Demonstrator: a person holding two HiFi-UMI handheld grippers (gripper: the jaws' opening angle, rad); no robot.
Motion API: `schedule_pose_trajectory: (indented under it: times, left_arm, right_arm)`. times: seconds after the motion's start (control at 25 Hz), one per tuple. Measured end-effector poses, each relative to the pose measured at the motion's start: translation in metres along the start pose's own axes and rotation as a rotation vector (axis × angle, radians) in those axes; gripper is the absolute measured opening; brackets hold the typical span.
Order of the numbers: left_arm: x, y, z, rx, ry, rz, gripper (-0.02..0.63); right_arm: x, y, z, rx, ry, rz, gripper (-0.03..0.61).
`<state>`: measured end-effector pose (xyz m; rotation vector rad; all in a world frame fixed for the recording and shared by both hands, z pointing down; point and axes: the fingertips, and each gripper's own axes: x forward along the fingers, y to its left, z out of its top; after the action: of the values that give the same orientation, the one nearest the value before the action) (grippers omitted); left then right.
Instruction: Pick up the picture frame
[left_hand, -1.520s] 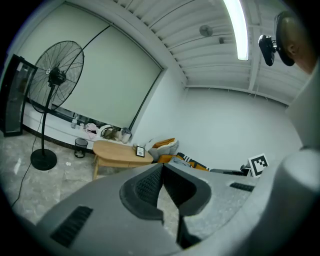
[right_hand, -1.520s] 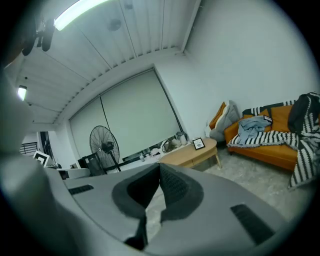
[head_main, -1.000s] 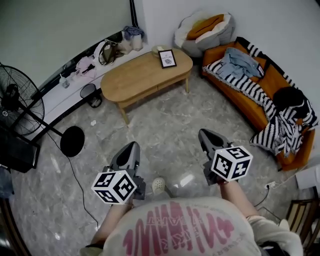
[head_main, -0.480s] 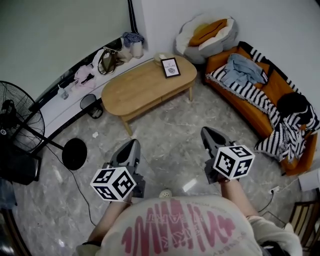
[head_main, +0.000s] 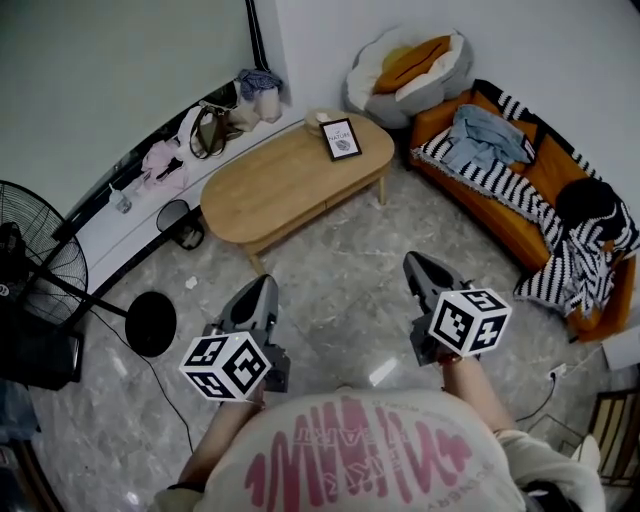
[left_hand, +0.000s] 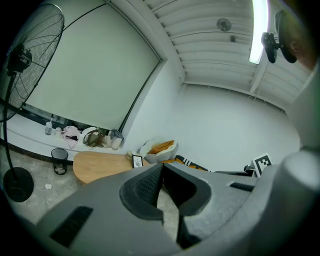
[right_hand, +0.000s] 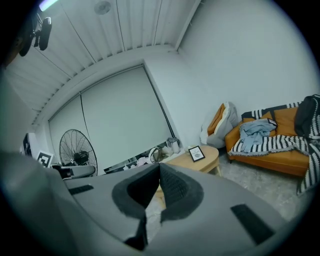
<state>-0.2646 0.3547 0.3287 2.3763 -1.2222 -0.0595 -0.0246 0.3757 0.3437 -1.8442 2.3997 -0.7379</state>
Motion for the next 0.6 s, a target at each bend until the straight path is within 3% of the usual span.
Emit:
schedule_pose_trajectory:
  times: [0.4,0.6]
  left_arm:
    - [0.001,0.018,-0.02,-0.063,0.019,0.001,0.005]
    - [0.021,0.017,-0.021,-0.033,0.037,0.003,0.005]
  right_arm:
    - [0.004,-0.001,-0.025,-0.009,0.067,-0.036,0.006]
    - [0.014,-0.011,-0.032,-0.005,0.101,-0.036,0.006]
